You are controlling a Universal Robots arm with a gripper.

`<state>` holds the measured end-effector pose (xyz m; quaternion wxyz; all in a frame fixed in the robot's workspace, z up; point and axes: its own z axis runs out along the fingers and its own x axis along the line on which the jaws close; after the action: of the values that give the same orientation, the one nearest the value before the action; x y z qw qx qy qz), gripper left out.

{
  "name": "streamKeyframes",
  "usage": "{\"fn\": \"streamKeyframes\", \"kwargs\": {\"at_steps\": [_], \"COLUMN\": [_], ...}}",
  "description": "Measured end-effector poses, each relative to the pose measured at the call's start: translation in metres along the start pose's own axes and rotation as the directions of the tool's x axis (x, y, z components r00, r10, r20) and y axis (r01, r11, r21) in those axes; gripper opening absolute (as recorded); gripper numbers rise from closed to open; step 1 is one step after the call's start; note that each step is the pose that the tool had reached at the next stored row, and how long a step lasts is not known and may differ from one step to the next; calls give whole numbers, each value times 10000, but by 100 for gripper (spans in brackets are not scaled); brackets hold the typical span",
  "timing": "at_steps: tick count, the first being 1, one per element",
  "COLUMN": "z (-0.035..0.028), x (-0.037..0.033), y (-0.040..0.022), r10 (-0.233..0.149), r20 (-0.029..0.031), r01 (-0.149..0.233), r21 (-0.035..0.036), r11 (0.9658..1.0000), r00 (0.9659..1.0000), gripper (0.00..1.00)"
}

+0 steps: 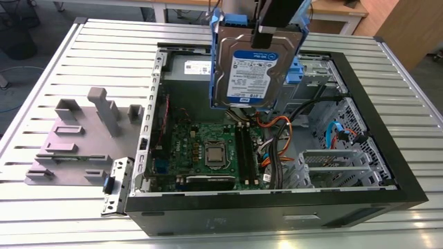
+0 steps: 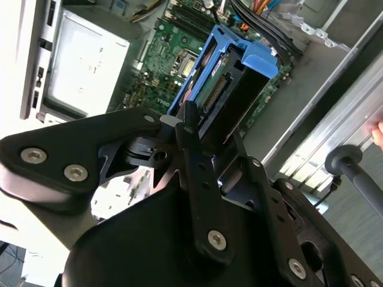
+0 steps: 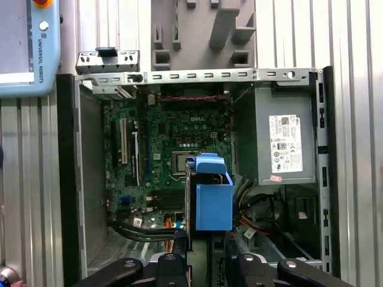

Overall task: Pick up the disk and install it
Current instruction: 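Pick up the disk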

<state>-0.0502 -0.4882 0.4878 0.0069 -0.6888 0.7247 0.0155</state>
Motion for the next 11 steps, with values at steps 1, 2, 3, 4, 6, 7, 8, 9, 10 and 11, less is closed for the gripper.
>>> {"fn": "streamKeyframes", "kwargs": {"at_steps": [1,2,3,4,6,7,8,9,10,11], "z": [-1,-1,-3,-4,-5,-7,-8,-8,-9,-10], "x": [32,62,90,120,181,211,241,272,304,338], "y": [-2,-3,-5,-6,-9,-11,-12,-14,-15,-17], "r10": [0,0,-1,0,0,0,0,0,0,0], "r20": [1,1,0,0,0,0,-1,0,0,0], "r01": [0,0,1,0,0,0,0,0,0,0], "r21": [0,1,0,0,0,0,0,0,0,0], "r11": [10000,10000,10000,10000,10000,10000,10000,10000,10000,10000], "r00": [10000,10000,10000,10000,10000,10000,10000,10000,10000,10000], "gripper": [35,35,35,35,35,35,35,35,35,35]}}
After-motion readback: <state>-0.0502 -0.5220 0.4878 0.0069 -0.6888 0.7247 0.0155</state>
